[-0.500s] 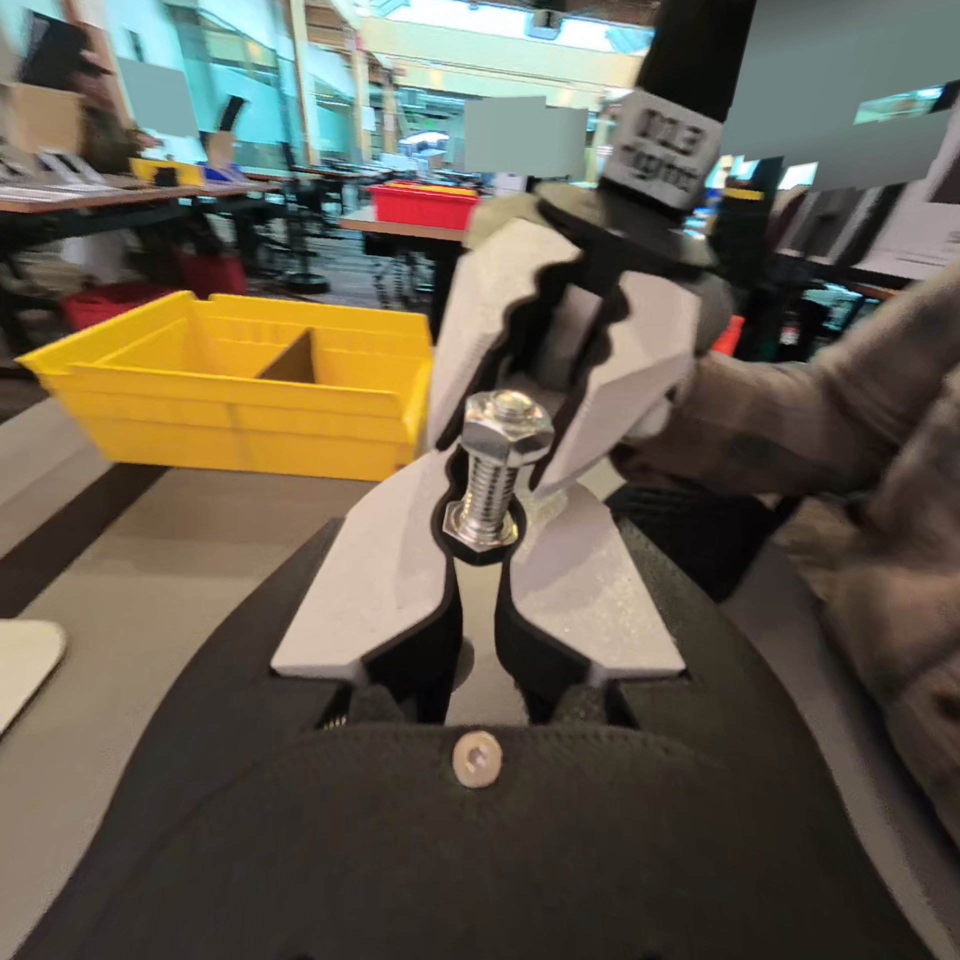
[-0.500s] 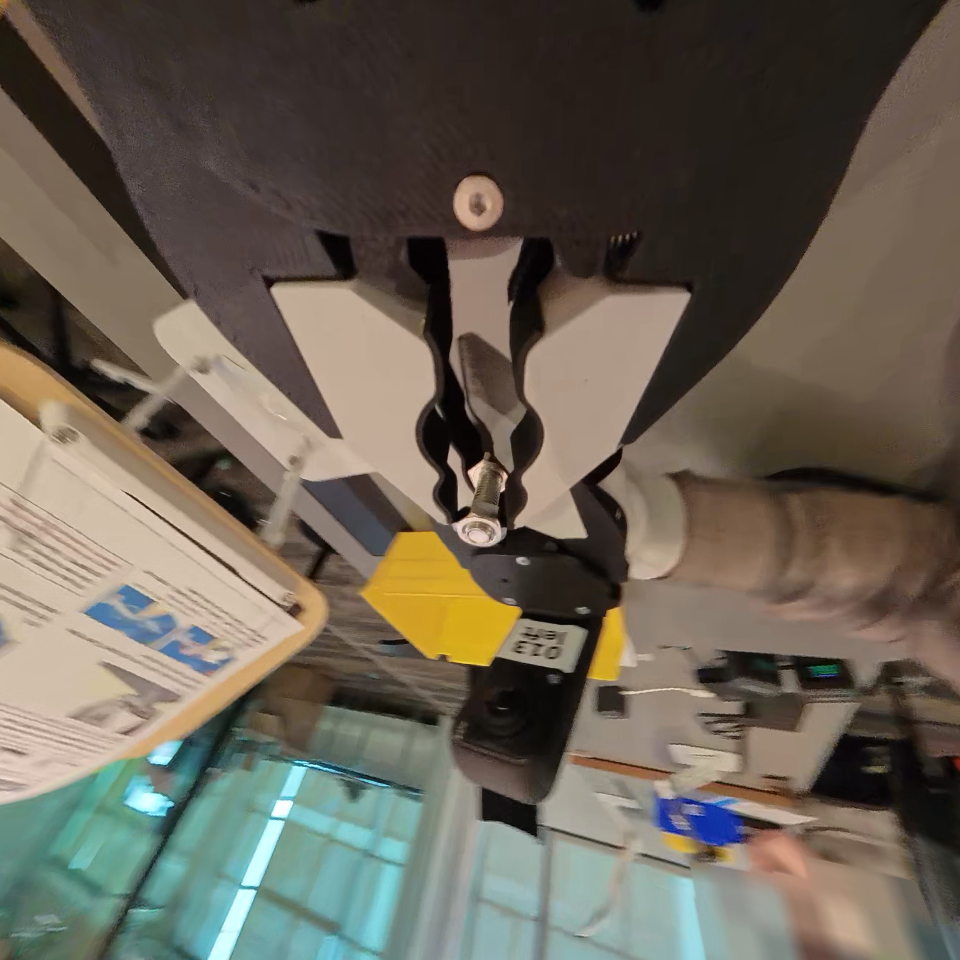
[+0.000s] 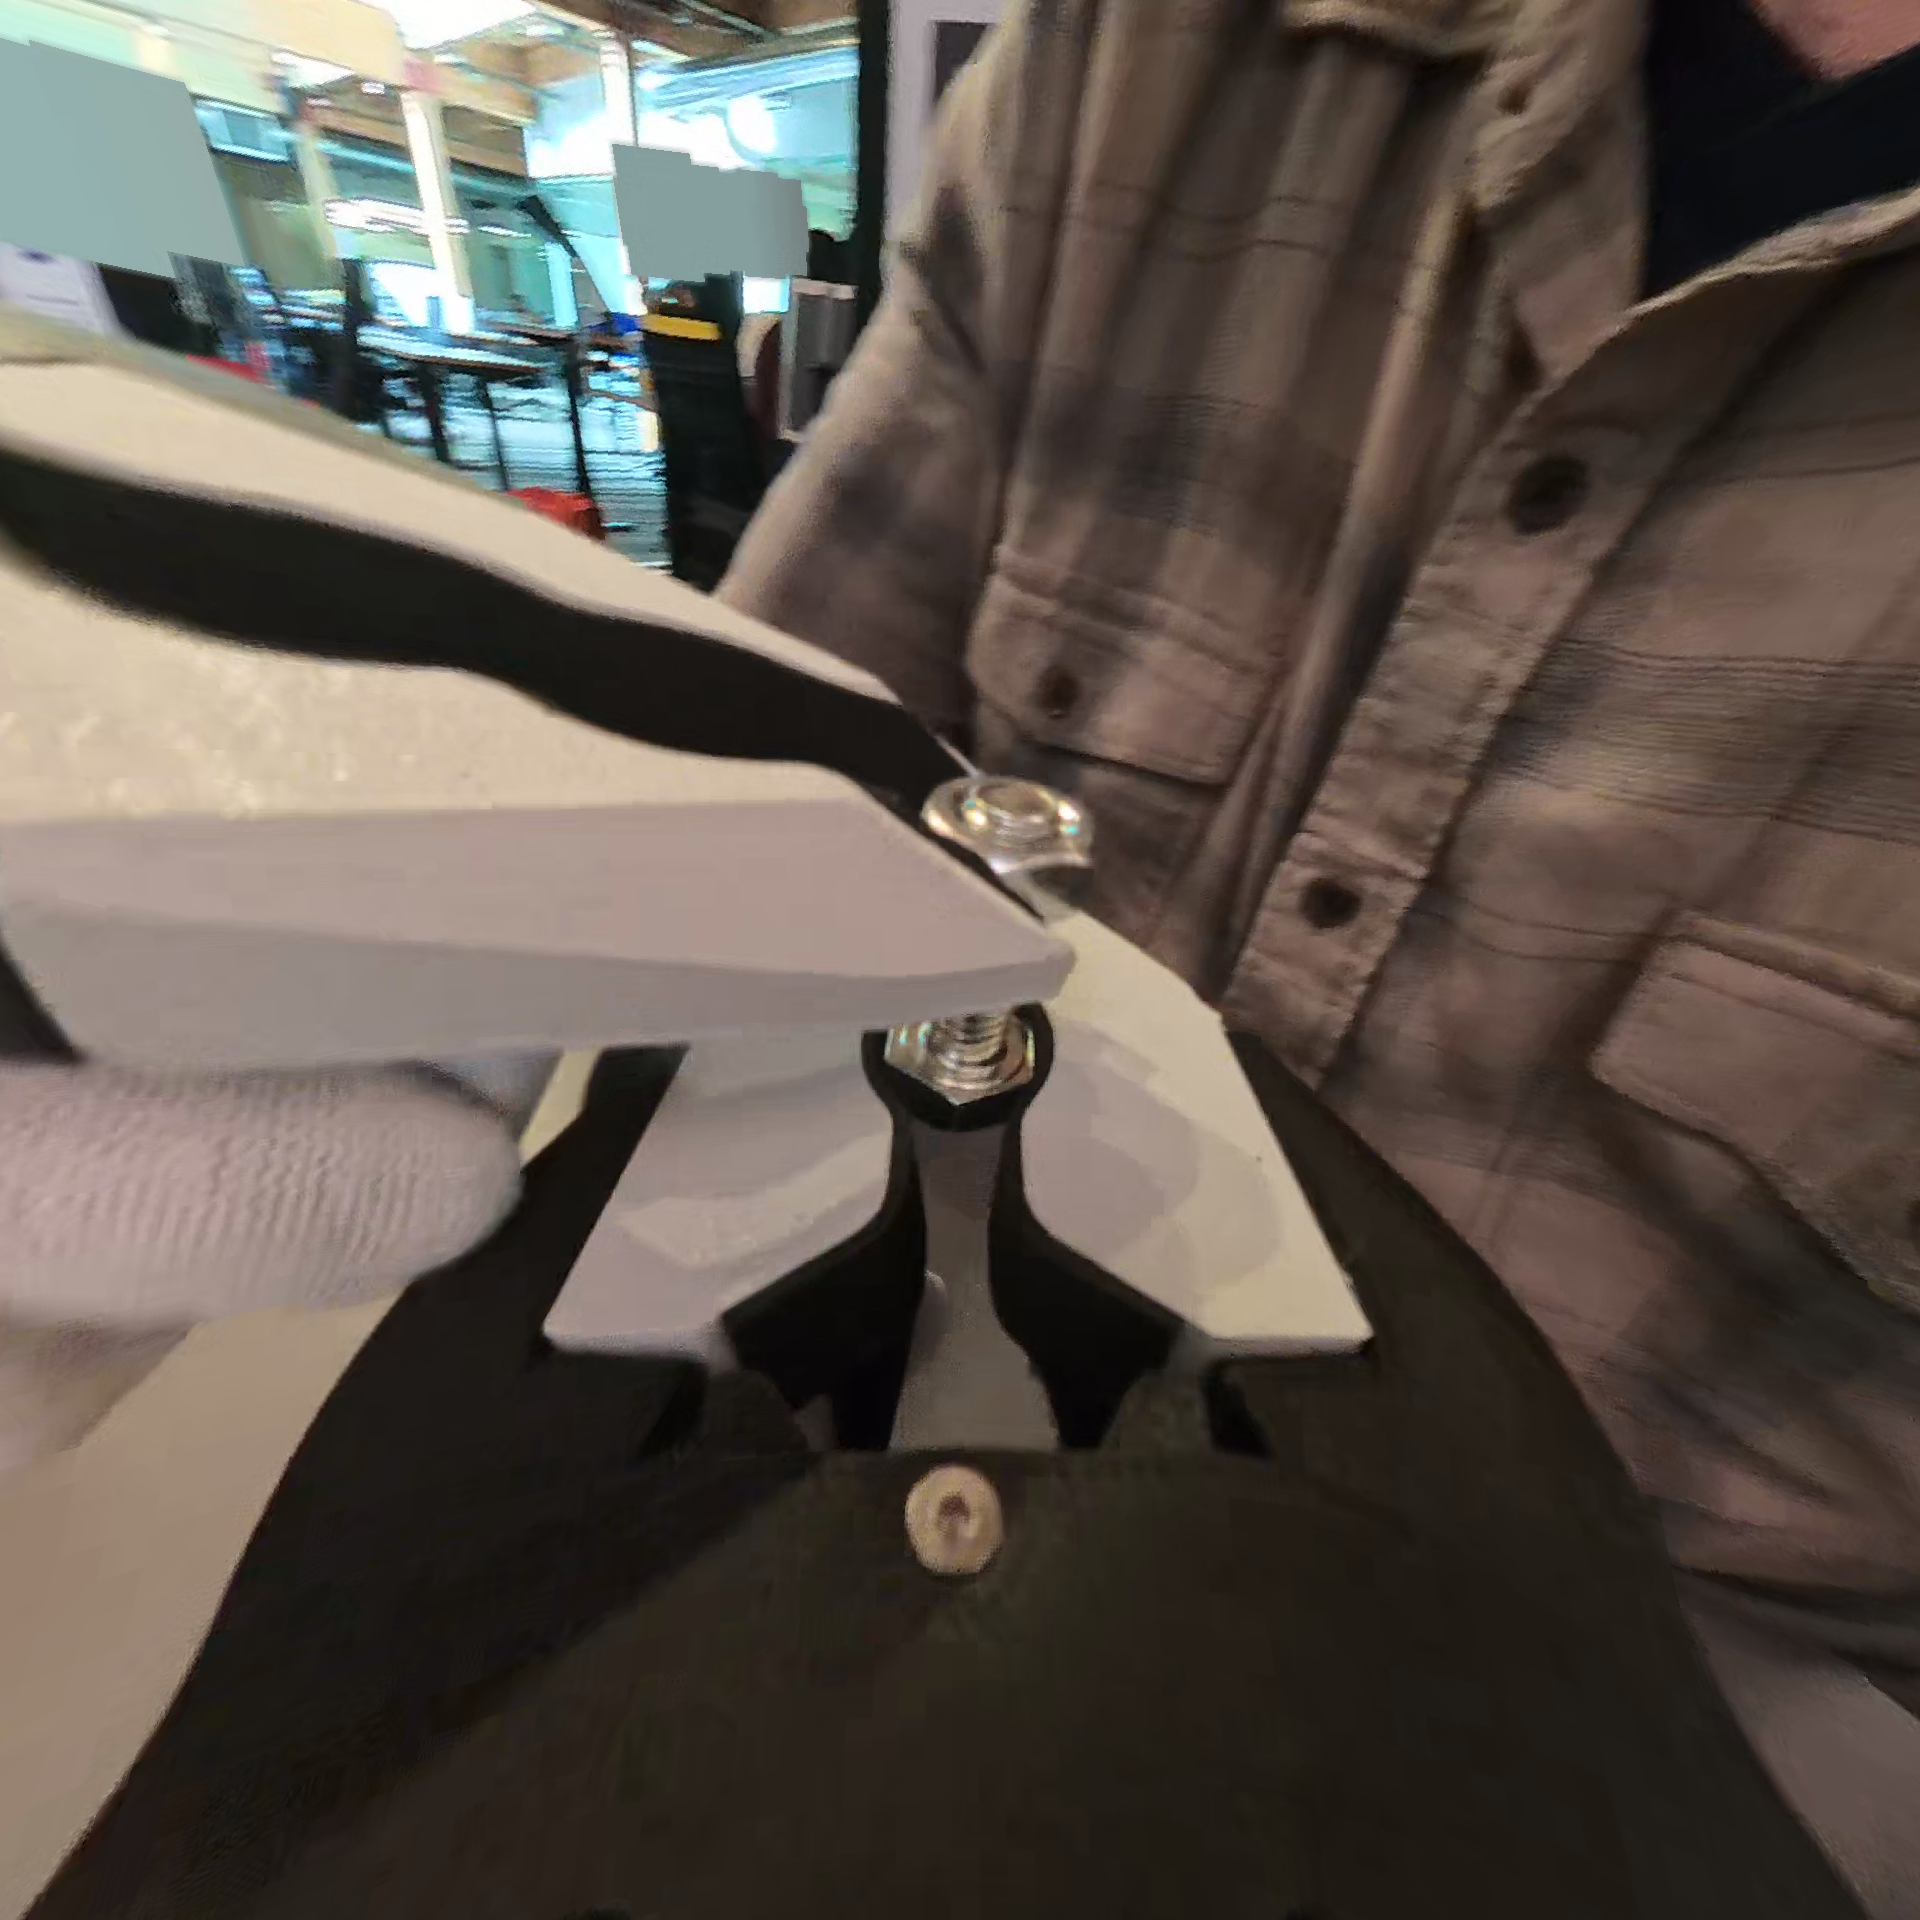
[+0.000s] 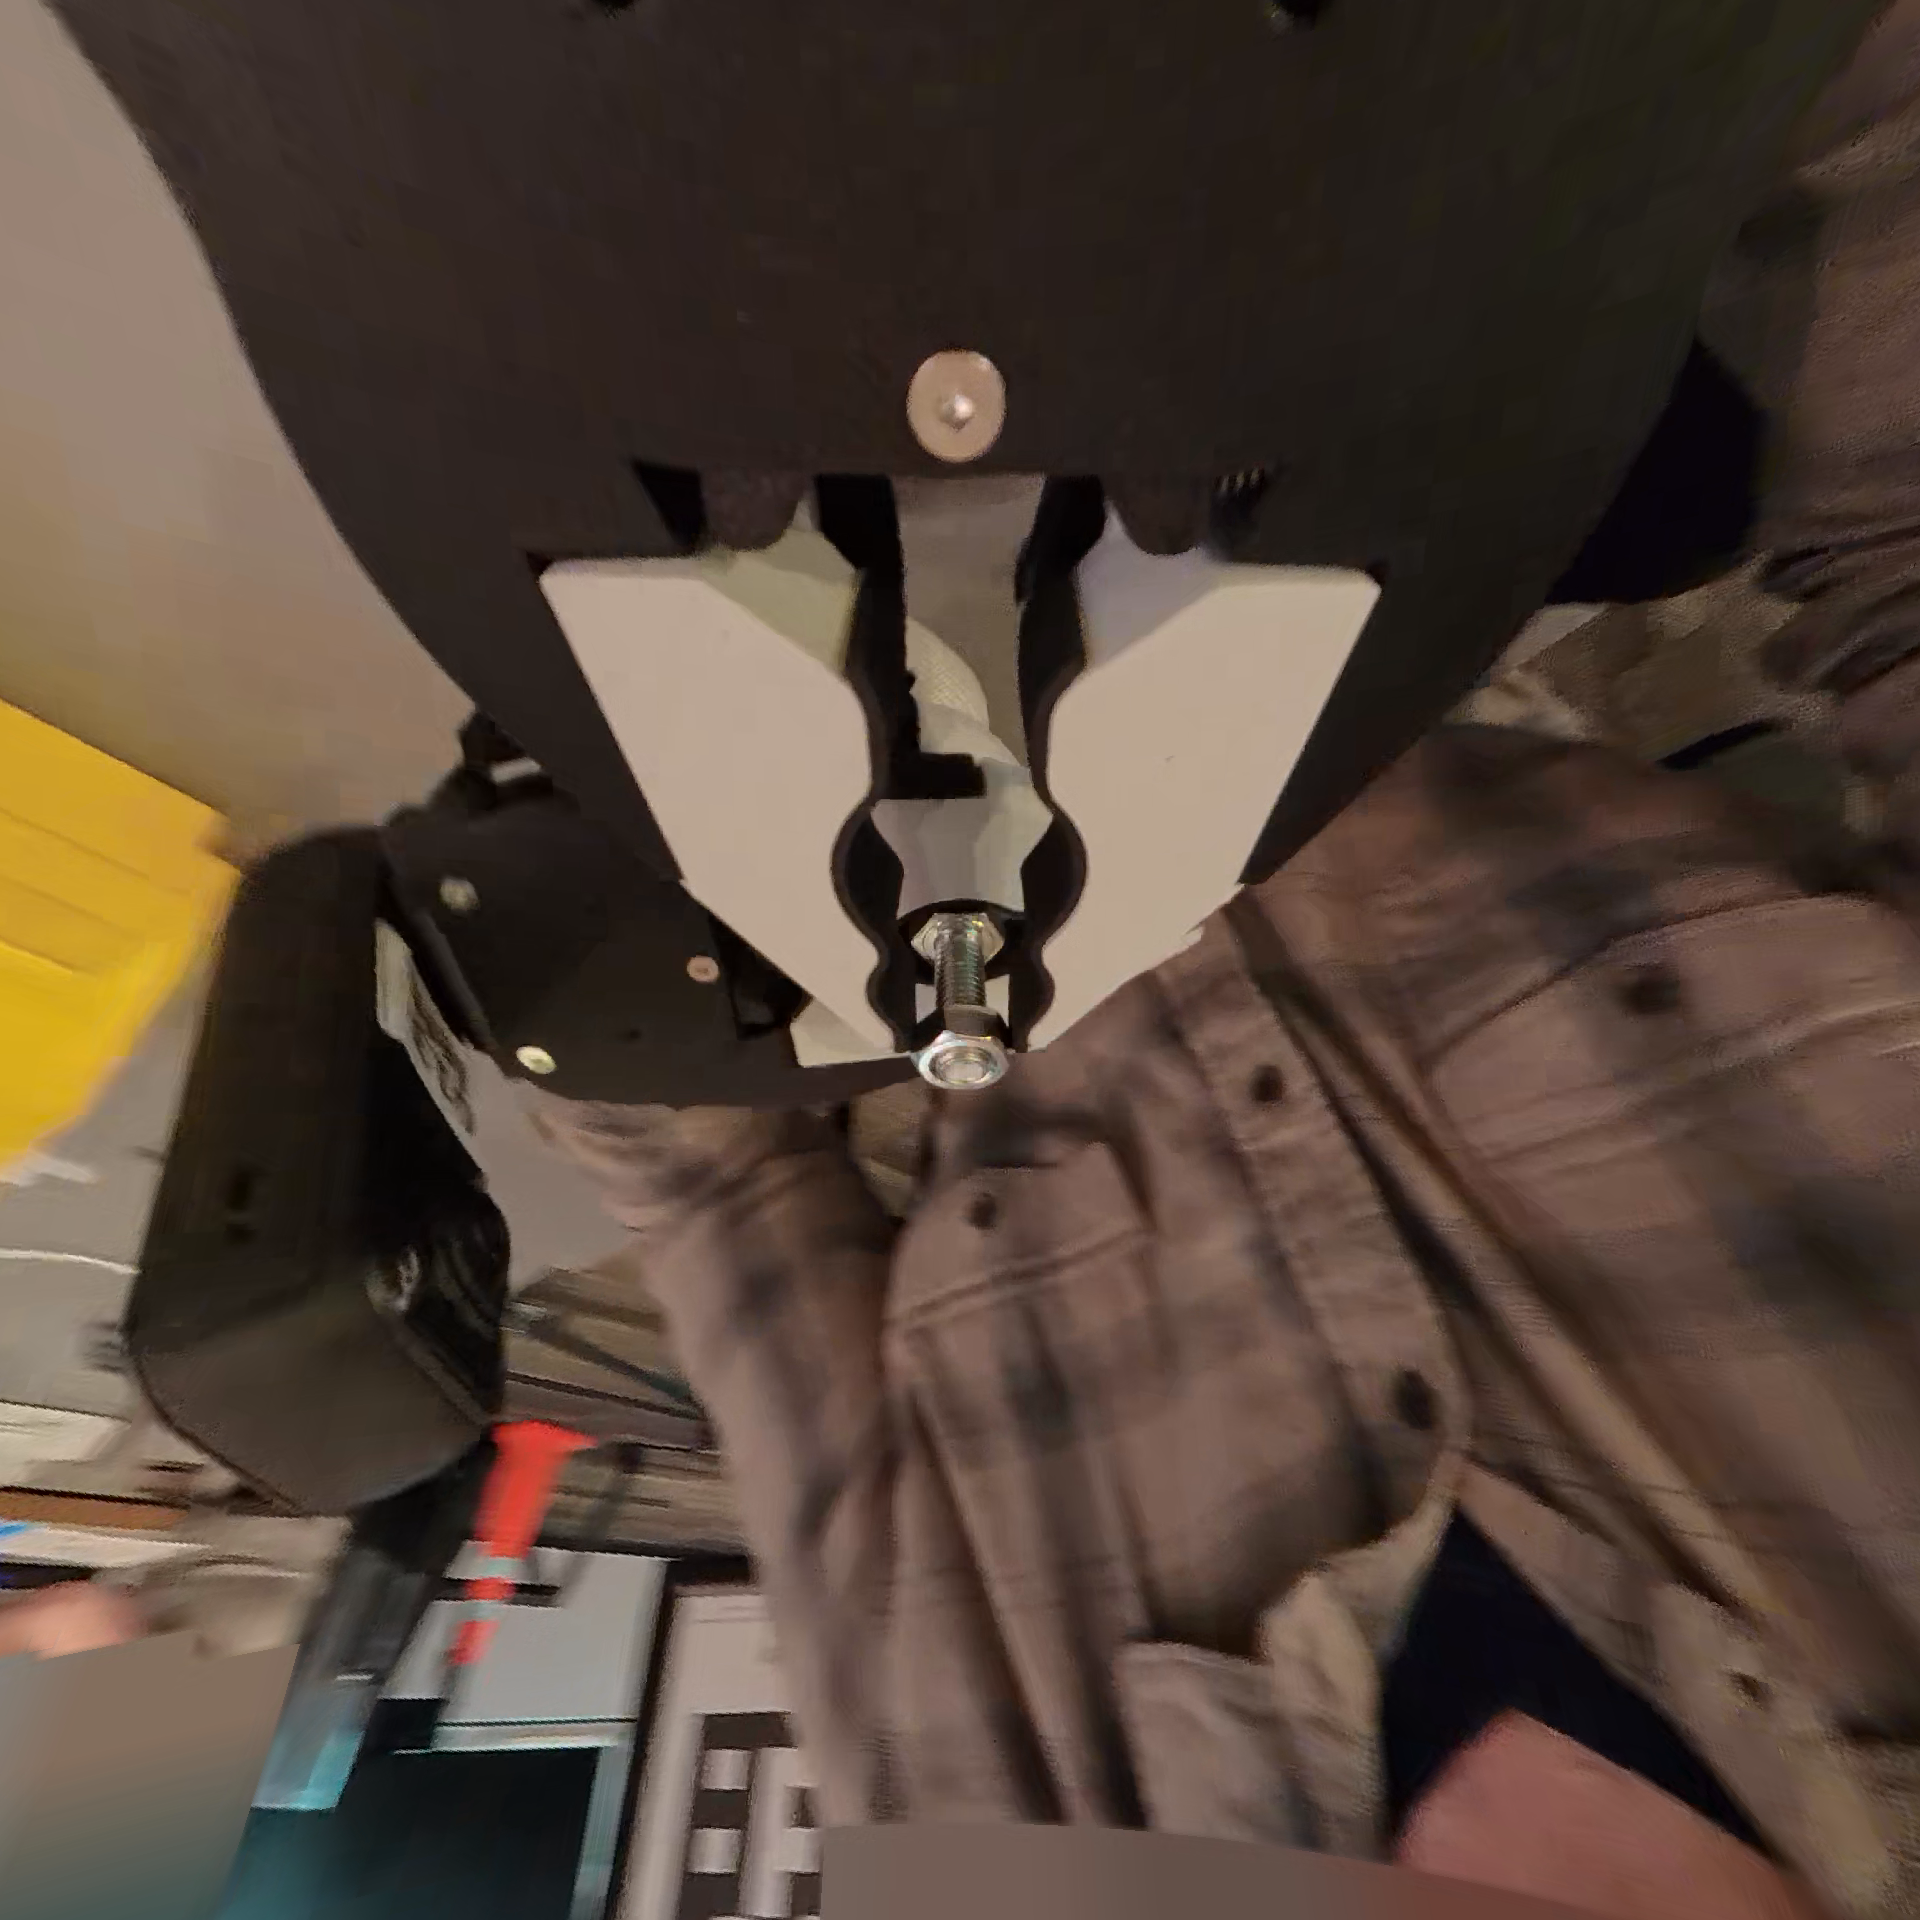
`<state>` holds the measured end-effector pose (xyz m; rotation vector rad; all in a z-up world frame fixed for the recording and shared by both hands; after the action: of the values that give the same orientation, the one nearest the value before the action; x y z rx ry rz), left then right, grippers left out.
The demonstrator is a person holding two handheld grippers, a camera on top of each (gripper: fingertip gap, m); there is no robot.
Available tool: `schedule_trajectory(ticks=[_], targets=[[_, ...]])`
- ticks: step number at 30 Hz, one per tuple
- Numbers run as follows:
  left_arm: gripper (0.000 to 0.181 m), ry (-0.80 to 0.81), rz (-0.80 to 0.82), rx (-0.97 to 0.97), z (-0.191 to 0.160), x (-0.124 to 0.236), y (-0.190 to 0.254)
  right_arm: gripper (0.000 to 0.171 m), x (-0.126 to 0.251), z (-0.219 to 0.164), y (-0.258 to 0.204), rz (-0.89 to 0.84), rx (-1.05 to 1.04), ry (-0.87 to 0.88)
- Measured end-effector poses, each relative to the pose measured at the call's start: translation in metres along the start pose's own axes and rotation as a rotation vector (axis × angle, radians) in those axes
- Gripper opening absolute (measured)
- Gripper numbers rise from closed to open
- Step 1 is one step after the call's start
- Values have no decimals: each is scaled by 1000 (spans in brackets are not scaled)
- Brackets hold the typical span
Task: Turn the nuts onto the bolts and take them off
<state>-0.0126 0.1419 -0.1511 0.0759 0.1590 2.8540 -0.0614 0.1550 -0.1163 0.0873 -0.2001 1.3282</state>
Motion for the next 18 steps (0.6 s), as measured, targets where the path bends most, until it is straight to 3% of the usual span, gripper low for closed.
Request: schedule_trajectory(ticks=[3, 8, 9, 12, 18], targets=[[10, 25, -47, 5, 3, -13, 10, 16, -5, 3, -15, 161, 25, -3], [9, 29, 15, 7, 5, -9, 0, 16, 0, 4, -11, 137, 44, 1], [9, 35, 45, 3, 7, -5, -5, 17, 2, 5, -7, 94, 43, 10], [9, 14, 199, -15, 6, 14, -27, 42, 16, 6, 11, -87, 15, 37], [10, 37, 611, -18, 4, 70, -86, 60, 76, 10, 48, -694, -6, 76]])
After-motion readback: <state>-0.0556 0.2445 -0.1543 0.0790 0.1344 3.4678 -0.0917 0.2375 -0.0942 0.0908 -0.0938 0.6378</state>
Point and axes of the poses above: each gripper's, where its closed fingertips meet, x back along the fingers, z out of its top, y = z × x across the jaws, the point moved 1 cm from there along x, back along the fingers, and after that the axes turned 1 degree about -z, right-handed, at the moved point
